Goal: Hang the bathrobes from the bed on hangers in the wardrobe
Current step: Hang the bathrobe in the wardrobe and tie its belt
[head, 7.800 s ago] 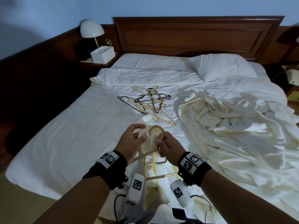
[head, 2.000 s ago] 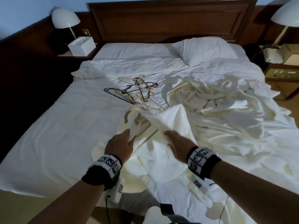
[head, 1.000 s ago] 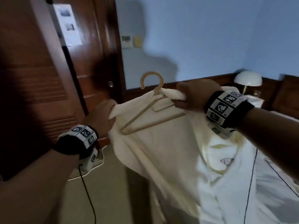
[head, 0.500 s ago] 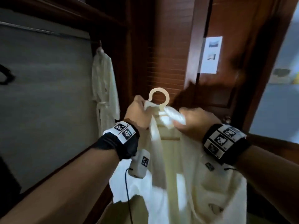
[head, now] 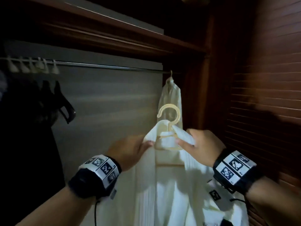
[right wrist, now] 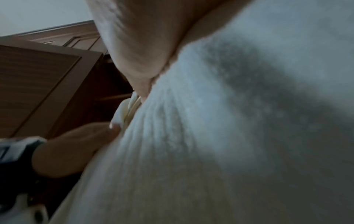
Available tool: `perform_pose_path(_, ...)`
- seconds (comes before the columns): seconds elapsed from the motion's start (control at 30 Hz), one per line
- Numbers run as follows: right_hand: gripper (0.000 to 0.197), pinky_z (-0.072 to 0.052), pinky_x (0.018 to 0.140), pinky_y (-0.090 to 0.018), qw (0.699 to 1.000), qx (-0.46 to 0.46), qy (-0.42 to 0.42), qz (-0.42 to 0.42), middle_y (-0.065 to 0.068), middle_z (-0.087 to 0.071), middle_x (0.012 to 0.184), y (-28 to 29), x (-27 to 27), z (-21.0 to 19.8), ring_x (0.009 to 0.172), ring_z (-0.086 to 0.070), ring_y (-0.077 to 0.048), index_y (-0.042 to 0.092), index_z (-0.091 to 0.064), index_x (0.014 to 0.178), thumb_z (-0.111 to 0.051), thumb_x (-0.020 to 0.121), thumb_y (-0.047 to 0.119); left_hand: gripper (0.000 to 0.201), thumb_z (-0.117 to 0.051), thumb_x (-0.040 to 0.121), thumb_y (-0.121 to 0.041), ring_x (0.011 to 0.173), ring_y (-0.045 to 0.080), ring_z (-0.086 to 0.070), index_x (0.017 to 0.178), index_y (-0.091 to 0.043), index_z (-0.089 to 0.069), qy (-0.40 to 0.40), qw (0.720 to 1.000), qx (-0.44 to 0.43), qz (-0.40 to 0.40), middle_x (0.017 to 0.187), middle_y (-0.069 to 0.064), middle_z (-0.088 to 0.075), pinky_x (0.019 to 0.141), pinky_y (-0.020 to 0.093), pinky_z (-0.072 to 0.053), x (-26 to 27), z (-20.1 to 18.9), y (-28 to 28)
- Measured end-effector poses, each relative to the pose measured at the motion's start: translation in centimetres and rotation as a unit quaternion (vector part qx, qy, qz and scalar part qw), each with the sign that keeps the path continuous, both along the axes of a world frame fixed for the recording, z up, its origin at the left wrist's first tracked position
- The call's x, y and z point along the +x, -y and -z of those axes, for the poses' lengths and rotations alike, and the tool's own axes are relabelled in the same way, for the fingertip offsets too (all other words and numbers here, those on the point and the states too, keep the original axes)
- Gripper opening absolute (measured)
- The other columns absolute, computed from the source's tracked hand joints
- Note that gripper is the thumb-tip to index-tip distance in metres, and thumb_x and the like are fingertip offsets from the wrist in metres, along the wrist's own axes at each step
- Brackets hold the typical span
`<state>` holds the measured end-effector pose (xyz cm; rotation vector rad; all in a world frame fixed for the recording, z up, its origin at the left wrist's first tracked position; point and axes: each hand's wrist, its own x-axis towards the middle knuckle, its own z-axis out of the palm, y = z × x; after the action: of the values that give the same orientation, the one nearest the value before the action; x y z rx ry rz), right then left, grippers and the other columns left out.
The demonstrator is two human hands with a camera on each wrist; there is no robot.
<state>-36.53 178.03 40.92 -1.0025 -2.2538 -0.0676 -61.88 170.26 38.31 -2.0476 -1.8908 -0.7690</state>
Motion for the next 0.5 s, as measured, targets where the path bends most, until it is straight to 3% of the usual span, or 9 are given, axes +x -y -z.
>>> perform_pose_path(0.17,0.037,-0.043,0.061,-0.031,0.993,0.03,0.005,-0.111,0.007,-0.063,0.073,-7.4,-10.6,-0.2,0.074,-0.063,-0.016,0.031,-0.055,0.085,-0.042,0.089,0.065,0.082,0.004,0.079,-0.078,0.091,0.03,-0.064,0.109,-0.026,-0.051,-0.069,0.994,0.041,-0.075,0.1,0.0,-0.068,0.072,0.04,-0.05,-6.7,-1.6,-5.3)
perform_pose_path(0.27,0.053,-0.045,0.063,-0.03,0.992,0.057,-0.019,-0.114,0.008,-0.066,0.079,-12.5,-15.4,-1.7,0.077,-0.064,-0.016,0.031,-0.057,0.094,-0.034,0.082,0.077,0.073,-0.004,0.083,-0.076,0.092,0.032,-0.064,0.113,-0.028,-0.051,-0.096,0.988,0.054,-0.111,0.103,0.001,-0.068,0.073,0.04,-0.051,-10.3,-3.5,-9.6)
perform_pose_path(0.37,0.08,-0.049,0.064,-0.038,0.994,0.06,0.009,-0.095,0.005,-0.063,0.075,-18.2,-18.0,-4.4,0.072,-0.061,-0.021,0.025,-0.051,0.089,-0.013,0.07,0.093,0.061,-0.016,0.09,-0.071,0.092,0.033,-0.064,0.108,-0.025,-0.051,-0.086,0.986,0.035,-0.141,0.101,0.005,-0.069,0.071,0.036,-0.048,-14.3,-6.6,-15.1)
perform_pose_path(0.43,0.081,-0.047,0.064,-0.037,0.995,0.066,0.05,-0.06,0.003,-0.059,0.076,-22.1,-18.6,-6.1,0.076,-0.061,-0.024,0.026,-0.047,0.09,-0.004,0.068,0.092,0.058,-0.02,0.092,-0.067,0.097,0.033,-0.063,0.111,-0.023,-0.053,-0.063,0.985,0.018,-0.158,0.107,0.008,-0.068,0.077,0.037,-0.049,-17.5,-8.7,-19.3)
perform_pose_path(0.5,0.073,-0.048,0.066,-0.036,0.997,0.051,0.057,-0.032,0.004,-0.058,0.076,-25.6,-19.2,-7.6,0.078,-0.062,-0.023,0.029,-0.046,0.091,-0.006,0.071,0.087,0.06,-0.019,0.091,-0.067,0.099,0.033,-0.063,0.11,-0.022,-0.053,-0.076,0.98,0.01,-0.182,0.109,0.009,-0.067,0.077,0.037,-0.048,-19.9,-10.8,-23.3)
